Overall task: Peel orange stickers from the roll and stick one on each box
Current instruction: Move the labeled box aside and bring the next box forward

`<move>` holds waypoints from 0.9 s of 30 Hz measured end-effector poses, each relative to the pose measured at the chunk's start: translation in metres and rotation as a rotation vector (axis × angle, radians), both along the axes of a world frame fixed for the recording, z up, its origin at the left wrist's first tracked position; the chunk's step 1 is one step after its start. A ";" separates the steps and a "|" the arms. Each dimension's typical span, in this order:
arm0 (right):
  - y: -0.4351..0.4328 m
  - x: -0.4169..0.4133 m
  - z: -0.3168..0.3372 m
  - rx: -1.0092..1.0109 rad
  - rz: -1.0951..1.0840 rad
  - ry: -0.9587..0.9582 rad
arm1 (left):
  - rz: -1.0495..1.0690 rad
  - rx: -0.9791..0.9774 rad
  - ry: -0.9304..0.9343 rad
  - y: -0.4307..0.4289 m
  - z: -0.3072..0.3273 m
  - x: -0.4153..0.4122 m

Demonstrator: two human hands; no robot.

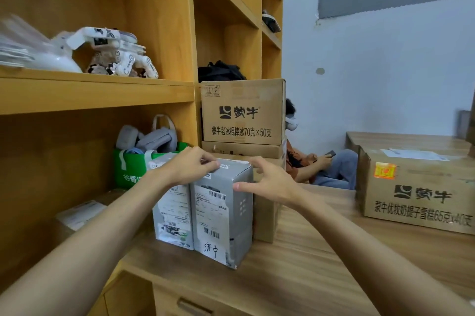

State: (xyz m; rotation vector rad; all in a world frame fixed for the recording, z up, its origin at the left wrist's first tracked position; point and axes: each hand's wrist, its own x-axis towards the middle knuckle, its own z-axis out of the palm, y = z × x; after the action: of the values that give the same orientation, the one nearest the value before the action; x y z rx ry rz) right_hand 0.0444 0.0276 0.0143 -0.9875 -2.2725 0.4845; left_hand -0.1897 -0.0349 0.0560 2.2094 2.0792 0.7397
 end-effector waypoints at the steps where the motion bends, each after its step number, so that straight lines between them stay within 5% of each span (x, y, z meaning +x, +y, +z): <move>1: -0.002 0.000 -0.002 0.004 0.005 0.009 | -0.011 0.013 0.004 -0.001 -0.001 0.001; 9: -0.013 0.019 -0.005 0.014 -0.004 0.085 | -0.092 0.048 -0.020 -0.005 -0.007 0.027; 27: -0.028 0.268 0.009 -0.241 -0.142 0.232 | -0.492 0.185 -0.018 0.033 -0.033 0.224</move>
State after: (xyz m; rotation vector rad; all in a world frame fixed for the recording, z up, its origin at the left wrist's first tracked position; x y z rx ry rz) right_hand 0.3120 -0.0008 0.0235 -1.1372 -1.9540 0.7815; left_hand 0.0341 -0.0019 0.0227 2.6375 1.4042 0.9172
